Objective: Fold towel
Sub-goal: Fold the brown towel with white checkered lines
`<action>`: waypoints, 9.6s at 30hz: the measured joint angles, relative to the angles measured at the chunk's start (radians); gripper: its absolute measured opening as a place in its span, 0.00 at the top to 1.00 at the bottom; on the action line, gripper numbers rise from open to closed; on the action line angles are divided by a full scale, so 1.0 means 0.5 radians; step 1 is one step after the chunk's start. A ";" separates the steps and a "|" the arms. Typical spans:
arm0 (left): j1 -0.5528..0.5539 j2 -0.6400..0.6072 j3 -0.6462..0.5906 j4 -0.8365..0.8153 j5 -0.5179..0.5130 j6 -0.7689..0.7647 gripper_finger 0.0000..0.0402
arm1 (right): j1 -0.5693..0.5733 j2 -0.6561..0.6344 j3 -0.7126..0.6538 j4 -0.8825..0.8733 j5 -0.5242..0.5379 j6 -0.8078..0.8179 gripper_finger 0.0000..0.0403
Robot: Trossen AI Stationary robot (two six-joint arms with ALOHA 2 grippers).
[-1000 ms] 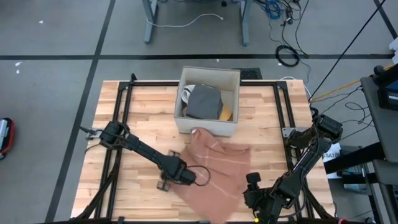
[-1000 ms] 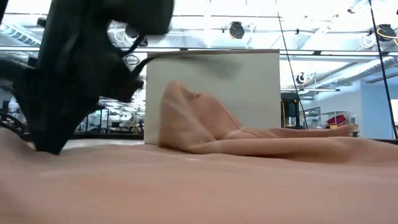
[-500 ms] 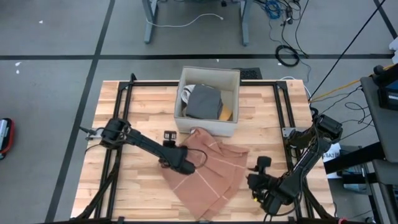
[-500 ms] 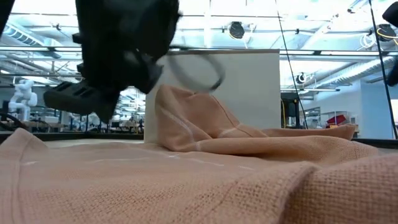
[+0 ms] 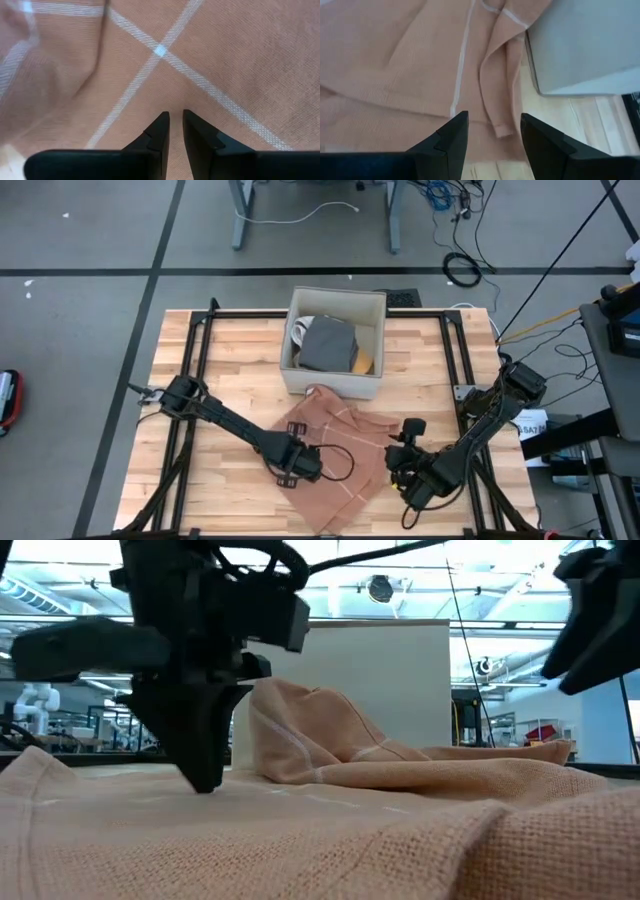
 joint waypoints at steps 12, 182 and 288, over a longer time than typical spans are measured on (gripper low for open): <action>0.037 0.031 -0.160 -0.187 -0.143 0.025 0.85 | -0.236 0.000 0.000 0.137 -0.025 -0.165 0.59; 0.277 0.040 -0.159 -0.321 -0.384 0.581 0.85 | 0.166 -0.132 -0.799 1.831 -0.994 -1.127 0.70; -0.574 -0.367 -0.553 0.077 0.226 -1.058 0.58 | 0.165 -0.341 -0.780 1.849 -1.052 -1.026 0.99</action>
